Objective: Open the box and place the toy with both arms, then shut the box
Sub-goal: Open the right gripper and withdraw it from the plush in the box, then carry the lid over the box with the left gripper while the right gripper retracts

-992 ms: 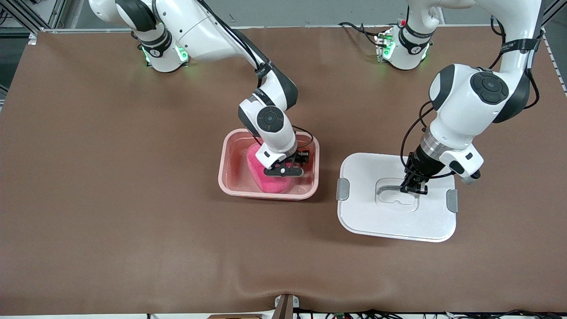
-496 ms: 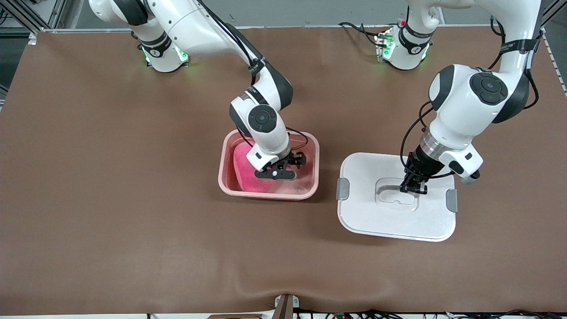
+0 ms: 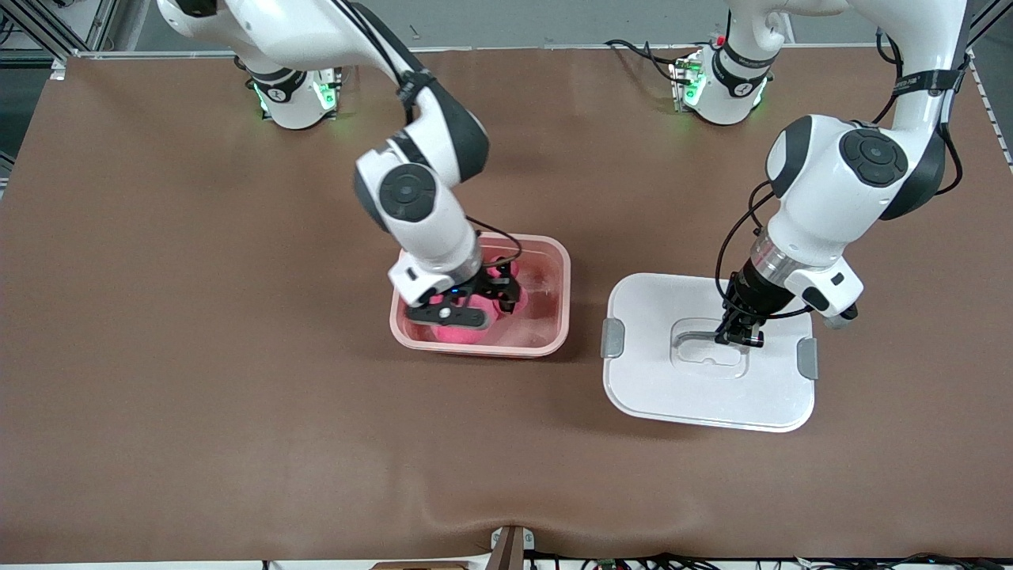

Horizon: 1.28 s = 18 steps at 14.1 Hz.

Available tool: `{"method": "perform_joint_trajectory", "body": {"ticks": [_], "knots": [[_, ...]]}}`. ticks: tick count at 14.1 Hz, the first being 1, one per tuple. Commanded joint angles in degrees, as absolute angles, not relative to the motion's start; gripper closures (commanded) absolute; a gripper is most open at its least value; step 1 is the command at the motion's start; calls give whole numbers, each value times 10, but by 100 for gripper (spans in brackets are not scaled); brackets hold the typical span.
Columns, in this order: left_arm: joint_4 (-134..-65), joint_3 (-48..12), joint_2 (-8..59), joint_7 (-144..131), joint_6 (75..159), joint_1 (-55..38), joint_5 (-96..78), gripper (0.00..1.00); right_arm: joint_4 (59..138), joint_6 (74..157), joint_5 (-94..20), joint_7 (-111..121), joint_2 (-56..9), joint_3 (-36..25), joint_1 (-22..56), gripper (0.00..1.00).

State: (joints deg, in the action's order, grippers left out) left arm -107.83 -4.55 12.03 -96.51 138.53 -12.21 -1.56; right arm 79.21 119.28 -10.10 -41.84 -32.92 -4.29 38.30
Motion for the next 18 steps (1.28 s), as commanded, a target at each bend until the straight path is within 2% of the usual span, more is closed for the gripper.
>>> {"method": "perform_joint_trajectory", "body": {"ticks": [1,7,13,18], "knots": [[-1095,-50,99,-954,1393,-119,-28,100,810,1125,-96,-377,-272,-33,322,0],[-1084,-90,101,-976,1393,-126,-30,100,834,987,-96,-128,-182,-33,160,0],[-1057,-127,121,-1027,1393,-141,-29,100,903,968,-95,43,-90,-33,27,0],[-1035,-126,141,-1078,1393,-177,-23,100,904,898,-19,48,-21,-33,14,0]]}}
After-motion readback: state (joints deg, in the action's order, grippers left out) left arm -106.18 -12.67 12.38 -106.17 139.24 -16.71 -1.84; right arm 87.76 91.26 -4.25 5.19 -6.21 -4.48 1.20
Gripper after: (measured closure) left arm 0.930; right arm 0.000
